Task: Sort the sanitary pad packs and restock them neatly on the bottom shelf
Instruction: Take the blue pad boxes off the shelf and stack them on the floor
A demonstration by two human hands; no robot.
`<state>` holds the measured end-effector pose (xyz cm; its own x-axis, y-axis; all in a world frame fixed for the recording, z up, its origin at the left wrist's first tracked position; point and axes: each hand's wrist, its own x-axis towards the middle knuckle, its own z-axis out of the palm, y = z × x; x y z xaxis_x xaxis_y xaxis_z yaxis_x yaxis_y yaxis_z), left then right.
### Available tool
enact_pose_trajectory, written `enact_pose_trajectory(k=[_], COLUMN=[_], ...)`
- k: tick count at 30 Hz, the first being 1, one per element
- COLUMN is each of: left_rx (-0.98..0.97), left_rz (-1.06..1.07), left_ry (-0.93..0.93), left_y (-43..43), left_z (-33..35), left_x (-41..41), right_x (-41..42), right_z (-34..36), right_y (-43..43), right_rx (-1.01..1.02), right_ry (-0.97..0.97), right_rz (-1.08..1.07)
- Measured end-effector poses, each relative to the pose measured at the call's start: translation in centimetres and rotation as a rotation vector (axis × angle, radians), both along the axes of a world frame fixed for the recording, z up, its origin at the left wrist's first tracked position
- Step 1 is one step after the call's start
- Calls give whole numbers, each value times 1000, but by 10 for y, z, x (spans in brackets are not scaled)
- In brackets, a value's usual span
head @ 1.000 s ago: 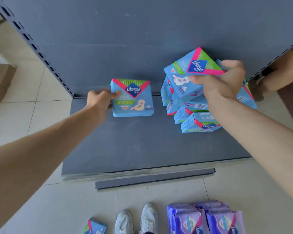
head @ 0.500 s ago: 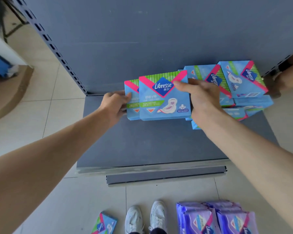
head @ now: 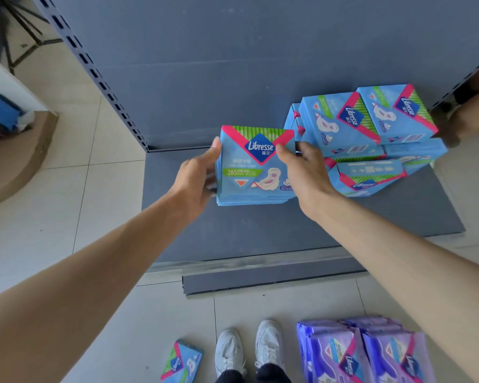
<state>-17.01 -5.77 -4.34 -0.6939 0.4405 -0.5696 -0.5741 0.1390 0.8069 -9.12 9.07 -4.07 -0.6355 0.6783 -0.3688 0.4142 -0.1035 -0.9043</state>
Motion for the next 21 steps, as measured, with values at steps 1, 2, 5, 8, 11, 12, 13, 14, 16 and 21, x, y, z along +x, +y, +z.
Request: enact_pose_trajectory(k=[1,2,5,8,11,12,13,14,16,21], left_rx=[-3,-5,-7,-16,-38,-45,-49,-51,-40,-1], left_rz=[-43,-78,-117,-141,-158,-171,-189,-218,-306,-433], left_ry=[38,72,90,44,27,29,28,27,38,22], left_y=[-2,-5,-13,-21,-21,-19,-15,-10,2,37], left_z=[0,-1,-5,-3,-1,0,2,4,8,10], left_x=[6,13,35,57,87,99,114,130,171,301], right_x=[6,13,39,73,111,127,144,164,211,357], right_z=[-1,-1,-3,-1,2,3,4,5,7,16], right_y=[-3,-6,-16,-20,-21,-20,-18,-16,-10,10], right_rx=[-16,-37,-91,-129,-157,-161,-164,-168,-181,-174], right_ry=[-8,-13,-14,-5,-5,-8,-6,-3,10,39], right_rz=[7,14,19,17,9,2,-12,-31,-79,-150])
